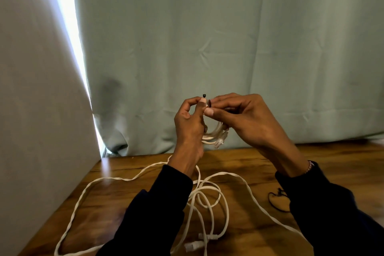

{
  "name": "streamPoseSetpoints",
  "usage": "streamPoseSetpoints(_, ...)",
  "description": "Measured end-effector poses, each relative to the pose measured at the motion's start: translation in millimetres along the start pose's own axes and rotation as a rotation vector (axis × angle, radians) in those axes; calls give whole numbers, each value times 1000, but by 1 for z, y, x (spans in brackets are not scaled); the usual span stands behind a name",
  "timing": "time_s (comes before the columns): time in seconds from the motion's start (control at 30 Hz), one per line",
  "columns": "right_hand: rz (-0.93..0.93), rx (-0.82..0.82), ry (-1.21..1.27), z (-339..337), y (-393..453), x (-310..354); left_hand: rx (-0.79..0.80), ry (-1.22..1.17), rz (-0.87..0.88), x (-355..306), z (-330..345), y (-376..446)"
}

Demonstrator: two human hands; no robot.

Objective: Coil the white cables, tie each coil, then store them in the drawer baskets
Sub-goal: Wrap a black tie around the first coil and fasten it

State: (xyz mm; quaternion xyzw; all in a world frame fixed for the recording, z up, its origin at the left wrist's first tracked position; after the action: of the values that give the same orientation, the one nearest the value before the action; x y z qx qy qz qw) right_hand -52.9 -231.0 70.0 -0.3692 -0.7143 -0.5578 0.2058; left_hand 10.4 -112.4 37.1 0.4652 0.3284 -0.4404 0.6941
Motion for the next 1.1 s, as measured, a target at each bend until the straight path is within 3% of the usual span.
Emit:
streamPoseSetpoints(0.2, -14, -309, 16, 1, 1, 1, -31, 40, 76, -8, 7, -6)
streamPoseSetpoints(0.3, -43, -375, -4, 2, 1, -1, -50, 69, 111, -11, 10, -10)
streamPoseSetpoints(0.57, -104, -462, -68, 2, -1, 0, -43, 74, 214, -12, 13, -13)
streamPoseSetpoints(1.1, -128, -475, -99, 1, -1, 1, -62, 177, 425, -15, 13, -17)
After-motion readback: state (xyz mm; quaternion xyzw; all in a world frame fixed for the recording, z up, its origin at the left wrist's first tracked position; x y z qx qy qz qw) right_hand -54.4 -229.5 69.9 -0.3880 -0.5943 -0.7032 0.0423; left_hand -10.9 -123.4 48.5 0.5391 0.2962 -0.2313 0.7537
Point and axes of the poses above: each hand's wrist, its own y-axis towards the middle knuckle, its own z-axis out of the palm, x = y × z, the point moved 2 cm from there along y, towards the middle knuckle, and after that the axes turned 1 degree about x, right-handed, at the moved point
